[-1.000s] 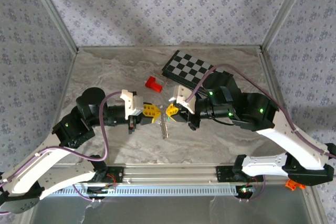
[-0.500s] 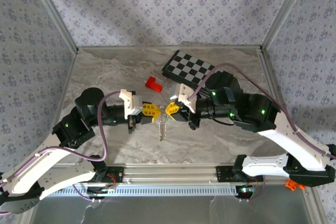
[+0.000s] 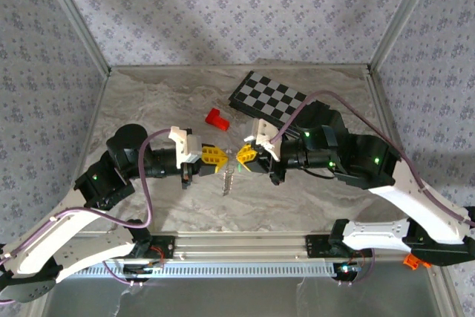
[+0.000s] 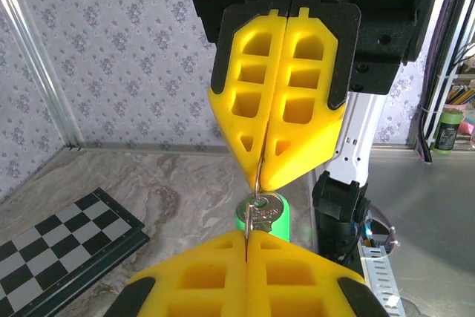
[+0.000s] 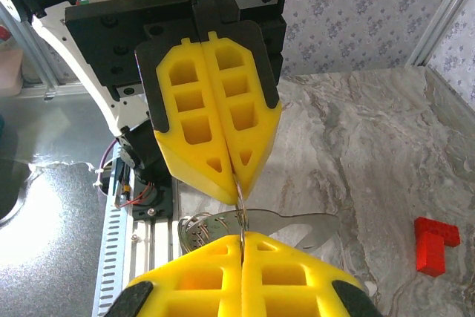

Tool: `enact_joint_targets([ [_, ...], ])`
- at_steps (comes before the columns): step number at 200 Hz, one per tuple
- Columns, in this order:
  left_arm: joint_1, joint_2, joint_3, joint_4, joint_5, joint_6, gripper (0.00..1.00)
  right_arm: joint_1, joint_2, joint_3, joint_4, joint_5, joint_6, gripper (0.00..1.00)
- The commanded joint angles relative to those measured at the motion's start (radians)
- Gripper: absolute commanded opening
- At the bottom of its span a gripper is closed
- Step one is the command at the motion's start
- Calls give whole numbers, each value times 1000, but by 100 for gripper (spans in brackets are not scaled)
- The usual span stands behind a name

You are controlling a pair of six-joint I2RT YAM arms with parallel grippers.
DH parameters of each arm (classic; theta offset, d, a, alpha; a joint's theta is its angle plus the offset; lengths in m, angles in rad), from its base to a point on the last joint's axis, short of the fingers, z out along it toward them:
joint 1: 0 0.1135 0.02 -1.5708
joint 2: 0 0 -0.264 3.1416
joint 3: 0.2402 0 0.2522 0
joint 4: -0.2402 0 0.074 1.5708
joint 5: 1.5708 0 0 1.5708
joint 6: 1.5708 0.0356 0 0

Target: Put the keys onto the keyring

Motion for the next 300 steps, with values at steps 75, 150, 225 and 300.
enact_joint_targets([
  [75,-7,-15,1,43,16,0,0,5,1,-13,27,-29,14,0],
  [150,-5,-12,1,44,17,2,0,-3,1,-21,45,-32,11,0],
  [225,-6,-12,3,41,17,3,0,-10,-10,-30,48,-21,14,0],
  [300,-5,-12,4,38,13,3,0,-16,-26,-42,55,-15,19,0],
])
